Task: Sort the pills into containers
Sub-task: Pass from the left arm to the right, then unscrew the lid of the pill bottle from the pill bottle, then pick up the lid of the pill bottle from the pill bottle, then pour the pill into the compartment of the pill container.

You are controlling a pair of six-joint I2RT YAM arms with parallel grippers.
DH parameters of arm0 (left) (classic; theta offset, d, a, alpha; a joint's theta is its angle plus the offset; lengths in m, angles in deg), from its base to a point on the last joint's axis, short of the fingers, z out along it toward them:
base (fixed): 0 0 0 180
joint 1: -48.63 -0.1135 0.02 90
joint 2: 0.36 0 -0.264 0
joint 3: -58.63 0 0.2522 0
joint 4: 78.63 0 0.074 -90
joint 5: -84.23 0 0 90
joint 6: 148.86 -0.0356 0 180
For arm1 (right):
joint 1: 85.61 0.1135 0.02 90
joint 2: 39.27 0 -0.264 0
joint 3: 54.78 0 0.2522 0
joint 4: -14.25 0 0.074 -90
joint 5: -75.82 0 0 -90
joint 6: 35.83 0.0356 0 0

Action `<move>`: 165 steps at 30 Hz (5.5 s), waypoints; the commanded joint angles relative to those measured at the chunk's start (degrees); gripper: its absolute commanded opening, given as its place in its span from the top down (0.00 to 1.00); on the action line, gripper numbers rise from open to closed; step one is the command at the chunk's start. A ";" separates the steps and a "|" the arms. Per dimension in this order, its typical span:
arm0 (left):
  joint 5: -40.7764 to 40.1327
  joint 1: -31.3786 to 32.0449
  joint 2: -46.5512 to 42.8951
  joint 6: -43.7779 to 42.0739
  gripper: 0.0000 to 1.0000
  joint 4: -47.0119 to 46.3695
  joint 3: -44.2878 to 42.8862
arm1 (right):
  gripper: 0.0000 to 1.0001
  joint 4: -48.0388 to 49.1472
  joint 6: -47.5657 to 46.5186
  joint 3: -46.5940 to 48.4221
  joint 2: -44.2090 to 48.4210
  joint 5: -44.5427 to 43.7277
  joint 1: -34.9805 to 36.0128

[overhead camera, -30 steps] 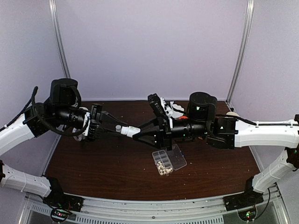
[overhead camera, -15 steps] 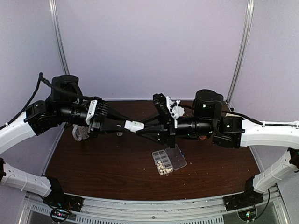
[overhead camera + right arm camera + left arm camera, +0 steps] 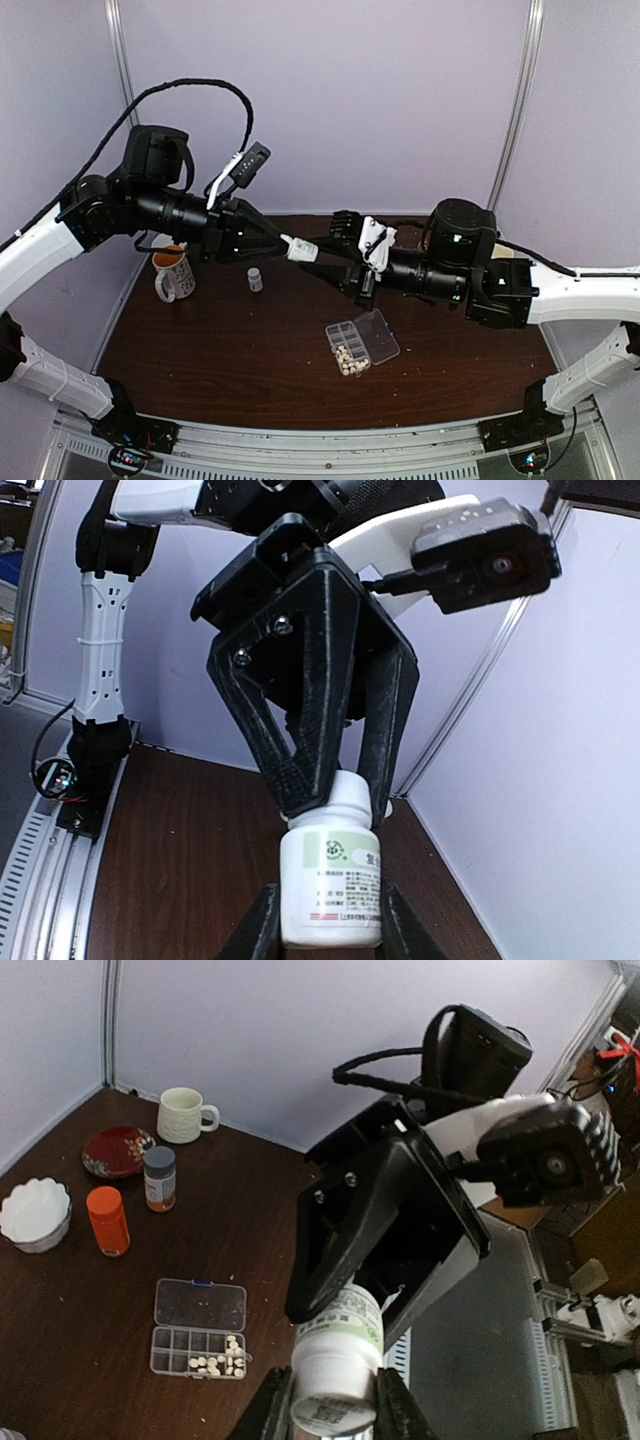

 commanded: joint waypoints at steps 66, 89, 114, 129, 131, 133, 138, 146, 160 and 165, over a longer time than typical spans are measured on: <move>4.49 -2.06 -18.34 -68.57 0.39 -9.61 21.14 | 0.84 2.88 25.78 5.30 -8.12 18.97 -0.92; 5.01 -2.11 -17.41 -68.13 0.62 -8.85 20.45 | 0.85 2.28 26.14 7.50 -10.28 19.92 -0.89; -0.31 -0.91 -9.79 -19.82 1.00 -3.33 4.83 | 0.89 0.72 -3.01 0.59 -0.90 -4.28 2.62; -5.22 -0.95 -3.25 0.92 1.00 2.48 -6.47 | 0.89 12.39 -5.28 -9.26 2.69 -19.61 4.60; -6.85 -0.91 -3.92 -0.18 1.00 2.43 -6.23 | 0.89 12.75 -4.18 -10.57 3.70 -20.24 4.54; -8.18 -0.91 -4.92 -2.45 1.00 2.43 -5.88 | 0.89 13.17 -3.20 -12.41 4.73 -20.81 4.54; -16.88 -0.91 -7.07 -5.52 1.00 2.52 -4.35 | 0.90 12.24 -0.14 -15.93 6.88 -22.80 4.52; -17.78 -1.00 -5.07 -4.51 1.00 3.28 -4.53 | 0.91 16.94 3.23 -23.08 9.50 -24.67 4.40; -23.71 -1.01 -6.70 -7.84 1.00 -1.33 4.42 | 0.94 20.04 15.70 -31.43 10.33 -26.13 2.07; -32.70 -1.02 -4.99 -8.94 1.00 2.36 4.27 | 0.93 17.87 19.78 -34.30 10.24 -24.97 1.81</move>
